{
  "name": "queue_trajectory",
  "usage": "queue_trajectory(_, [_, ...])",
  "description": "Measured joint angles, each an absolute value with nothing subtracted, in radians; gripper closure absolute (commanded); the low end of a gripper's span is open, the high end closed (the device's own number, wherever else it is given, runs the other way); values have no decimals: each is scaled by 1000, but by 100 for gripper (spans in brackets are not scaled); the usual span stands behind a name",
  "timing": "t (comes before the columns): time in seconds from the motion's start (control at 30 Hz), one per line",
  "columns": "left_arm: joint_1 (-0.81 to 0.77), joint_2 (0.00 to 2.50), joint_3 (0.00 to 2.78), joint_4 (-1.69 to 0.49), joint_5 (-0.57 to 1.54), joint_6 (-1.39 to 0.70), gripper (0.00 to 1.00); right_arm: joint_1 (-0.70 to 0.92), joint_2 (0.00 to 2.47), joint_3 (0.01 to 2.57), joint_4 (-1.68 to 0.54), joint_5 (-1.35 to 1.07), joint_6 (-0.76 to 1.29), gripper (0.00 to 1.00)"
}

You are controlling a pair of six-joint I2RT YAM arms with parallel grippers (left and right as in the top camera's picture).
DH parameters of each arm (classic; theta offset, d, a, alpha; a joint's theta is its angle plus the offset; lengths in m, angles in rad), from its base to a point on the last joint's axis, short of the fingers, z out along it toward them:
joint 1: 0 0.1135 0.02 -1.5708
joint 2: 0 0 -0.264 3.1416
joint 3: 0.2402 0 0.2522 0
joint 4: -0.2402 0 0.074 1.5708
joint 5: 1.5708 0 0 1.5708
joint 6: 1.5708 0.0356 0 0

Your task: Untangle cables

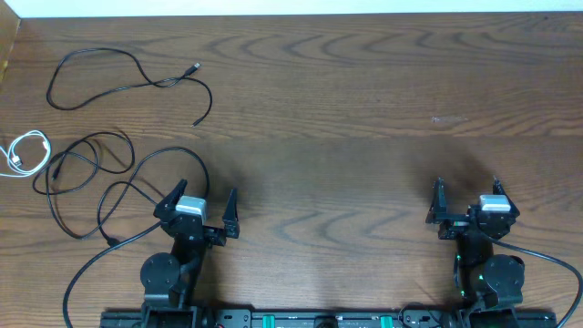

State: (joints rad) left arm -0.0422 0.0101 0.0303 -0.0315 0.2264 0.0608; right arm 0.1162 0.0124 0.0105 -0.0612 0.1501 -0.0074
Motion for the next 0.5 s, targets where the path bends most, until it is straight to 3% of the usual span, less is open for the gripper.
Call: queue_trajectory(0.5, [-42, 10, 30, -34, 196, 65, 2, 116, 12, 10, -61, 150, -7, 1])
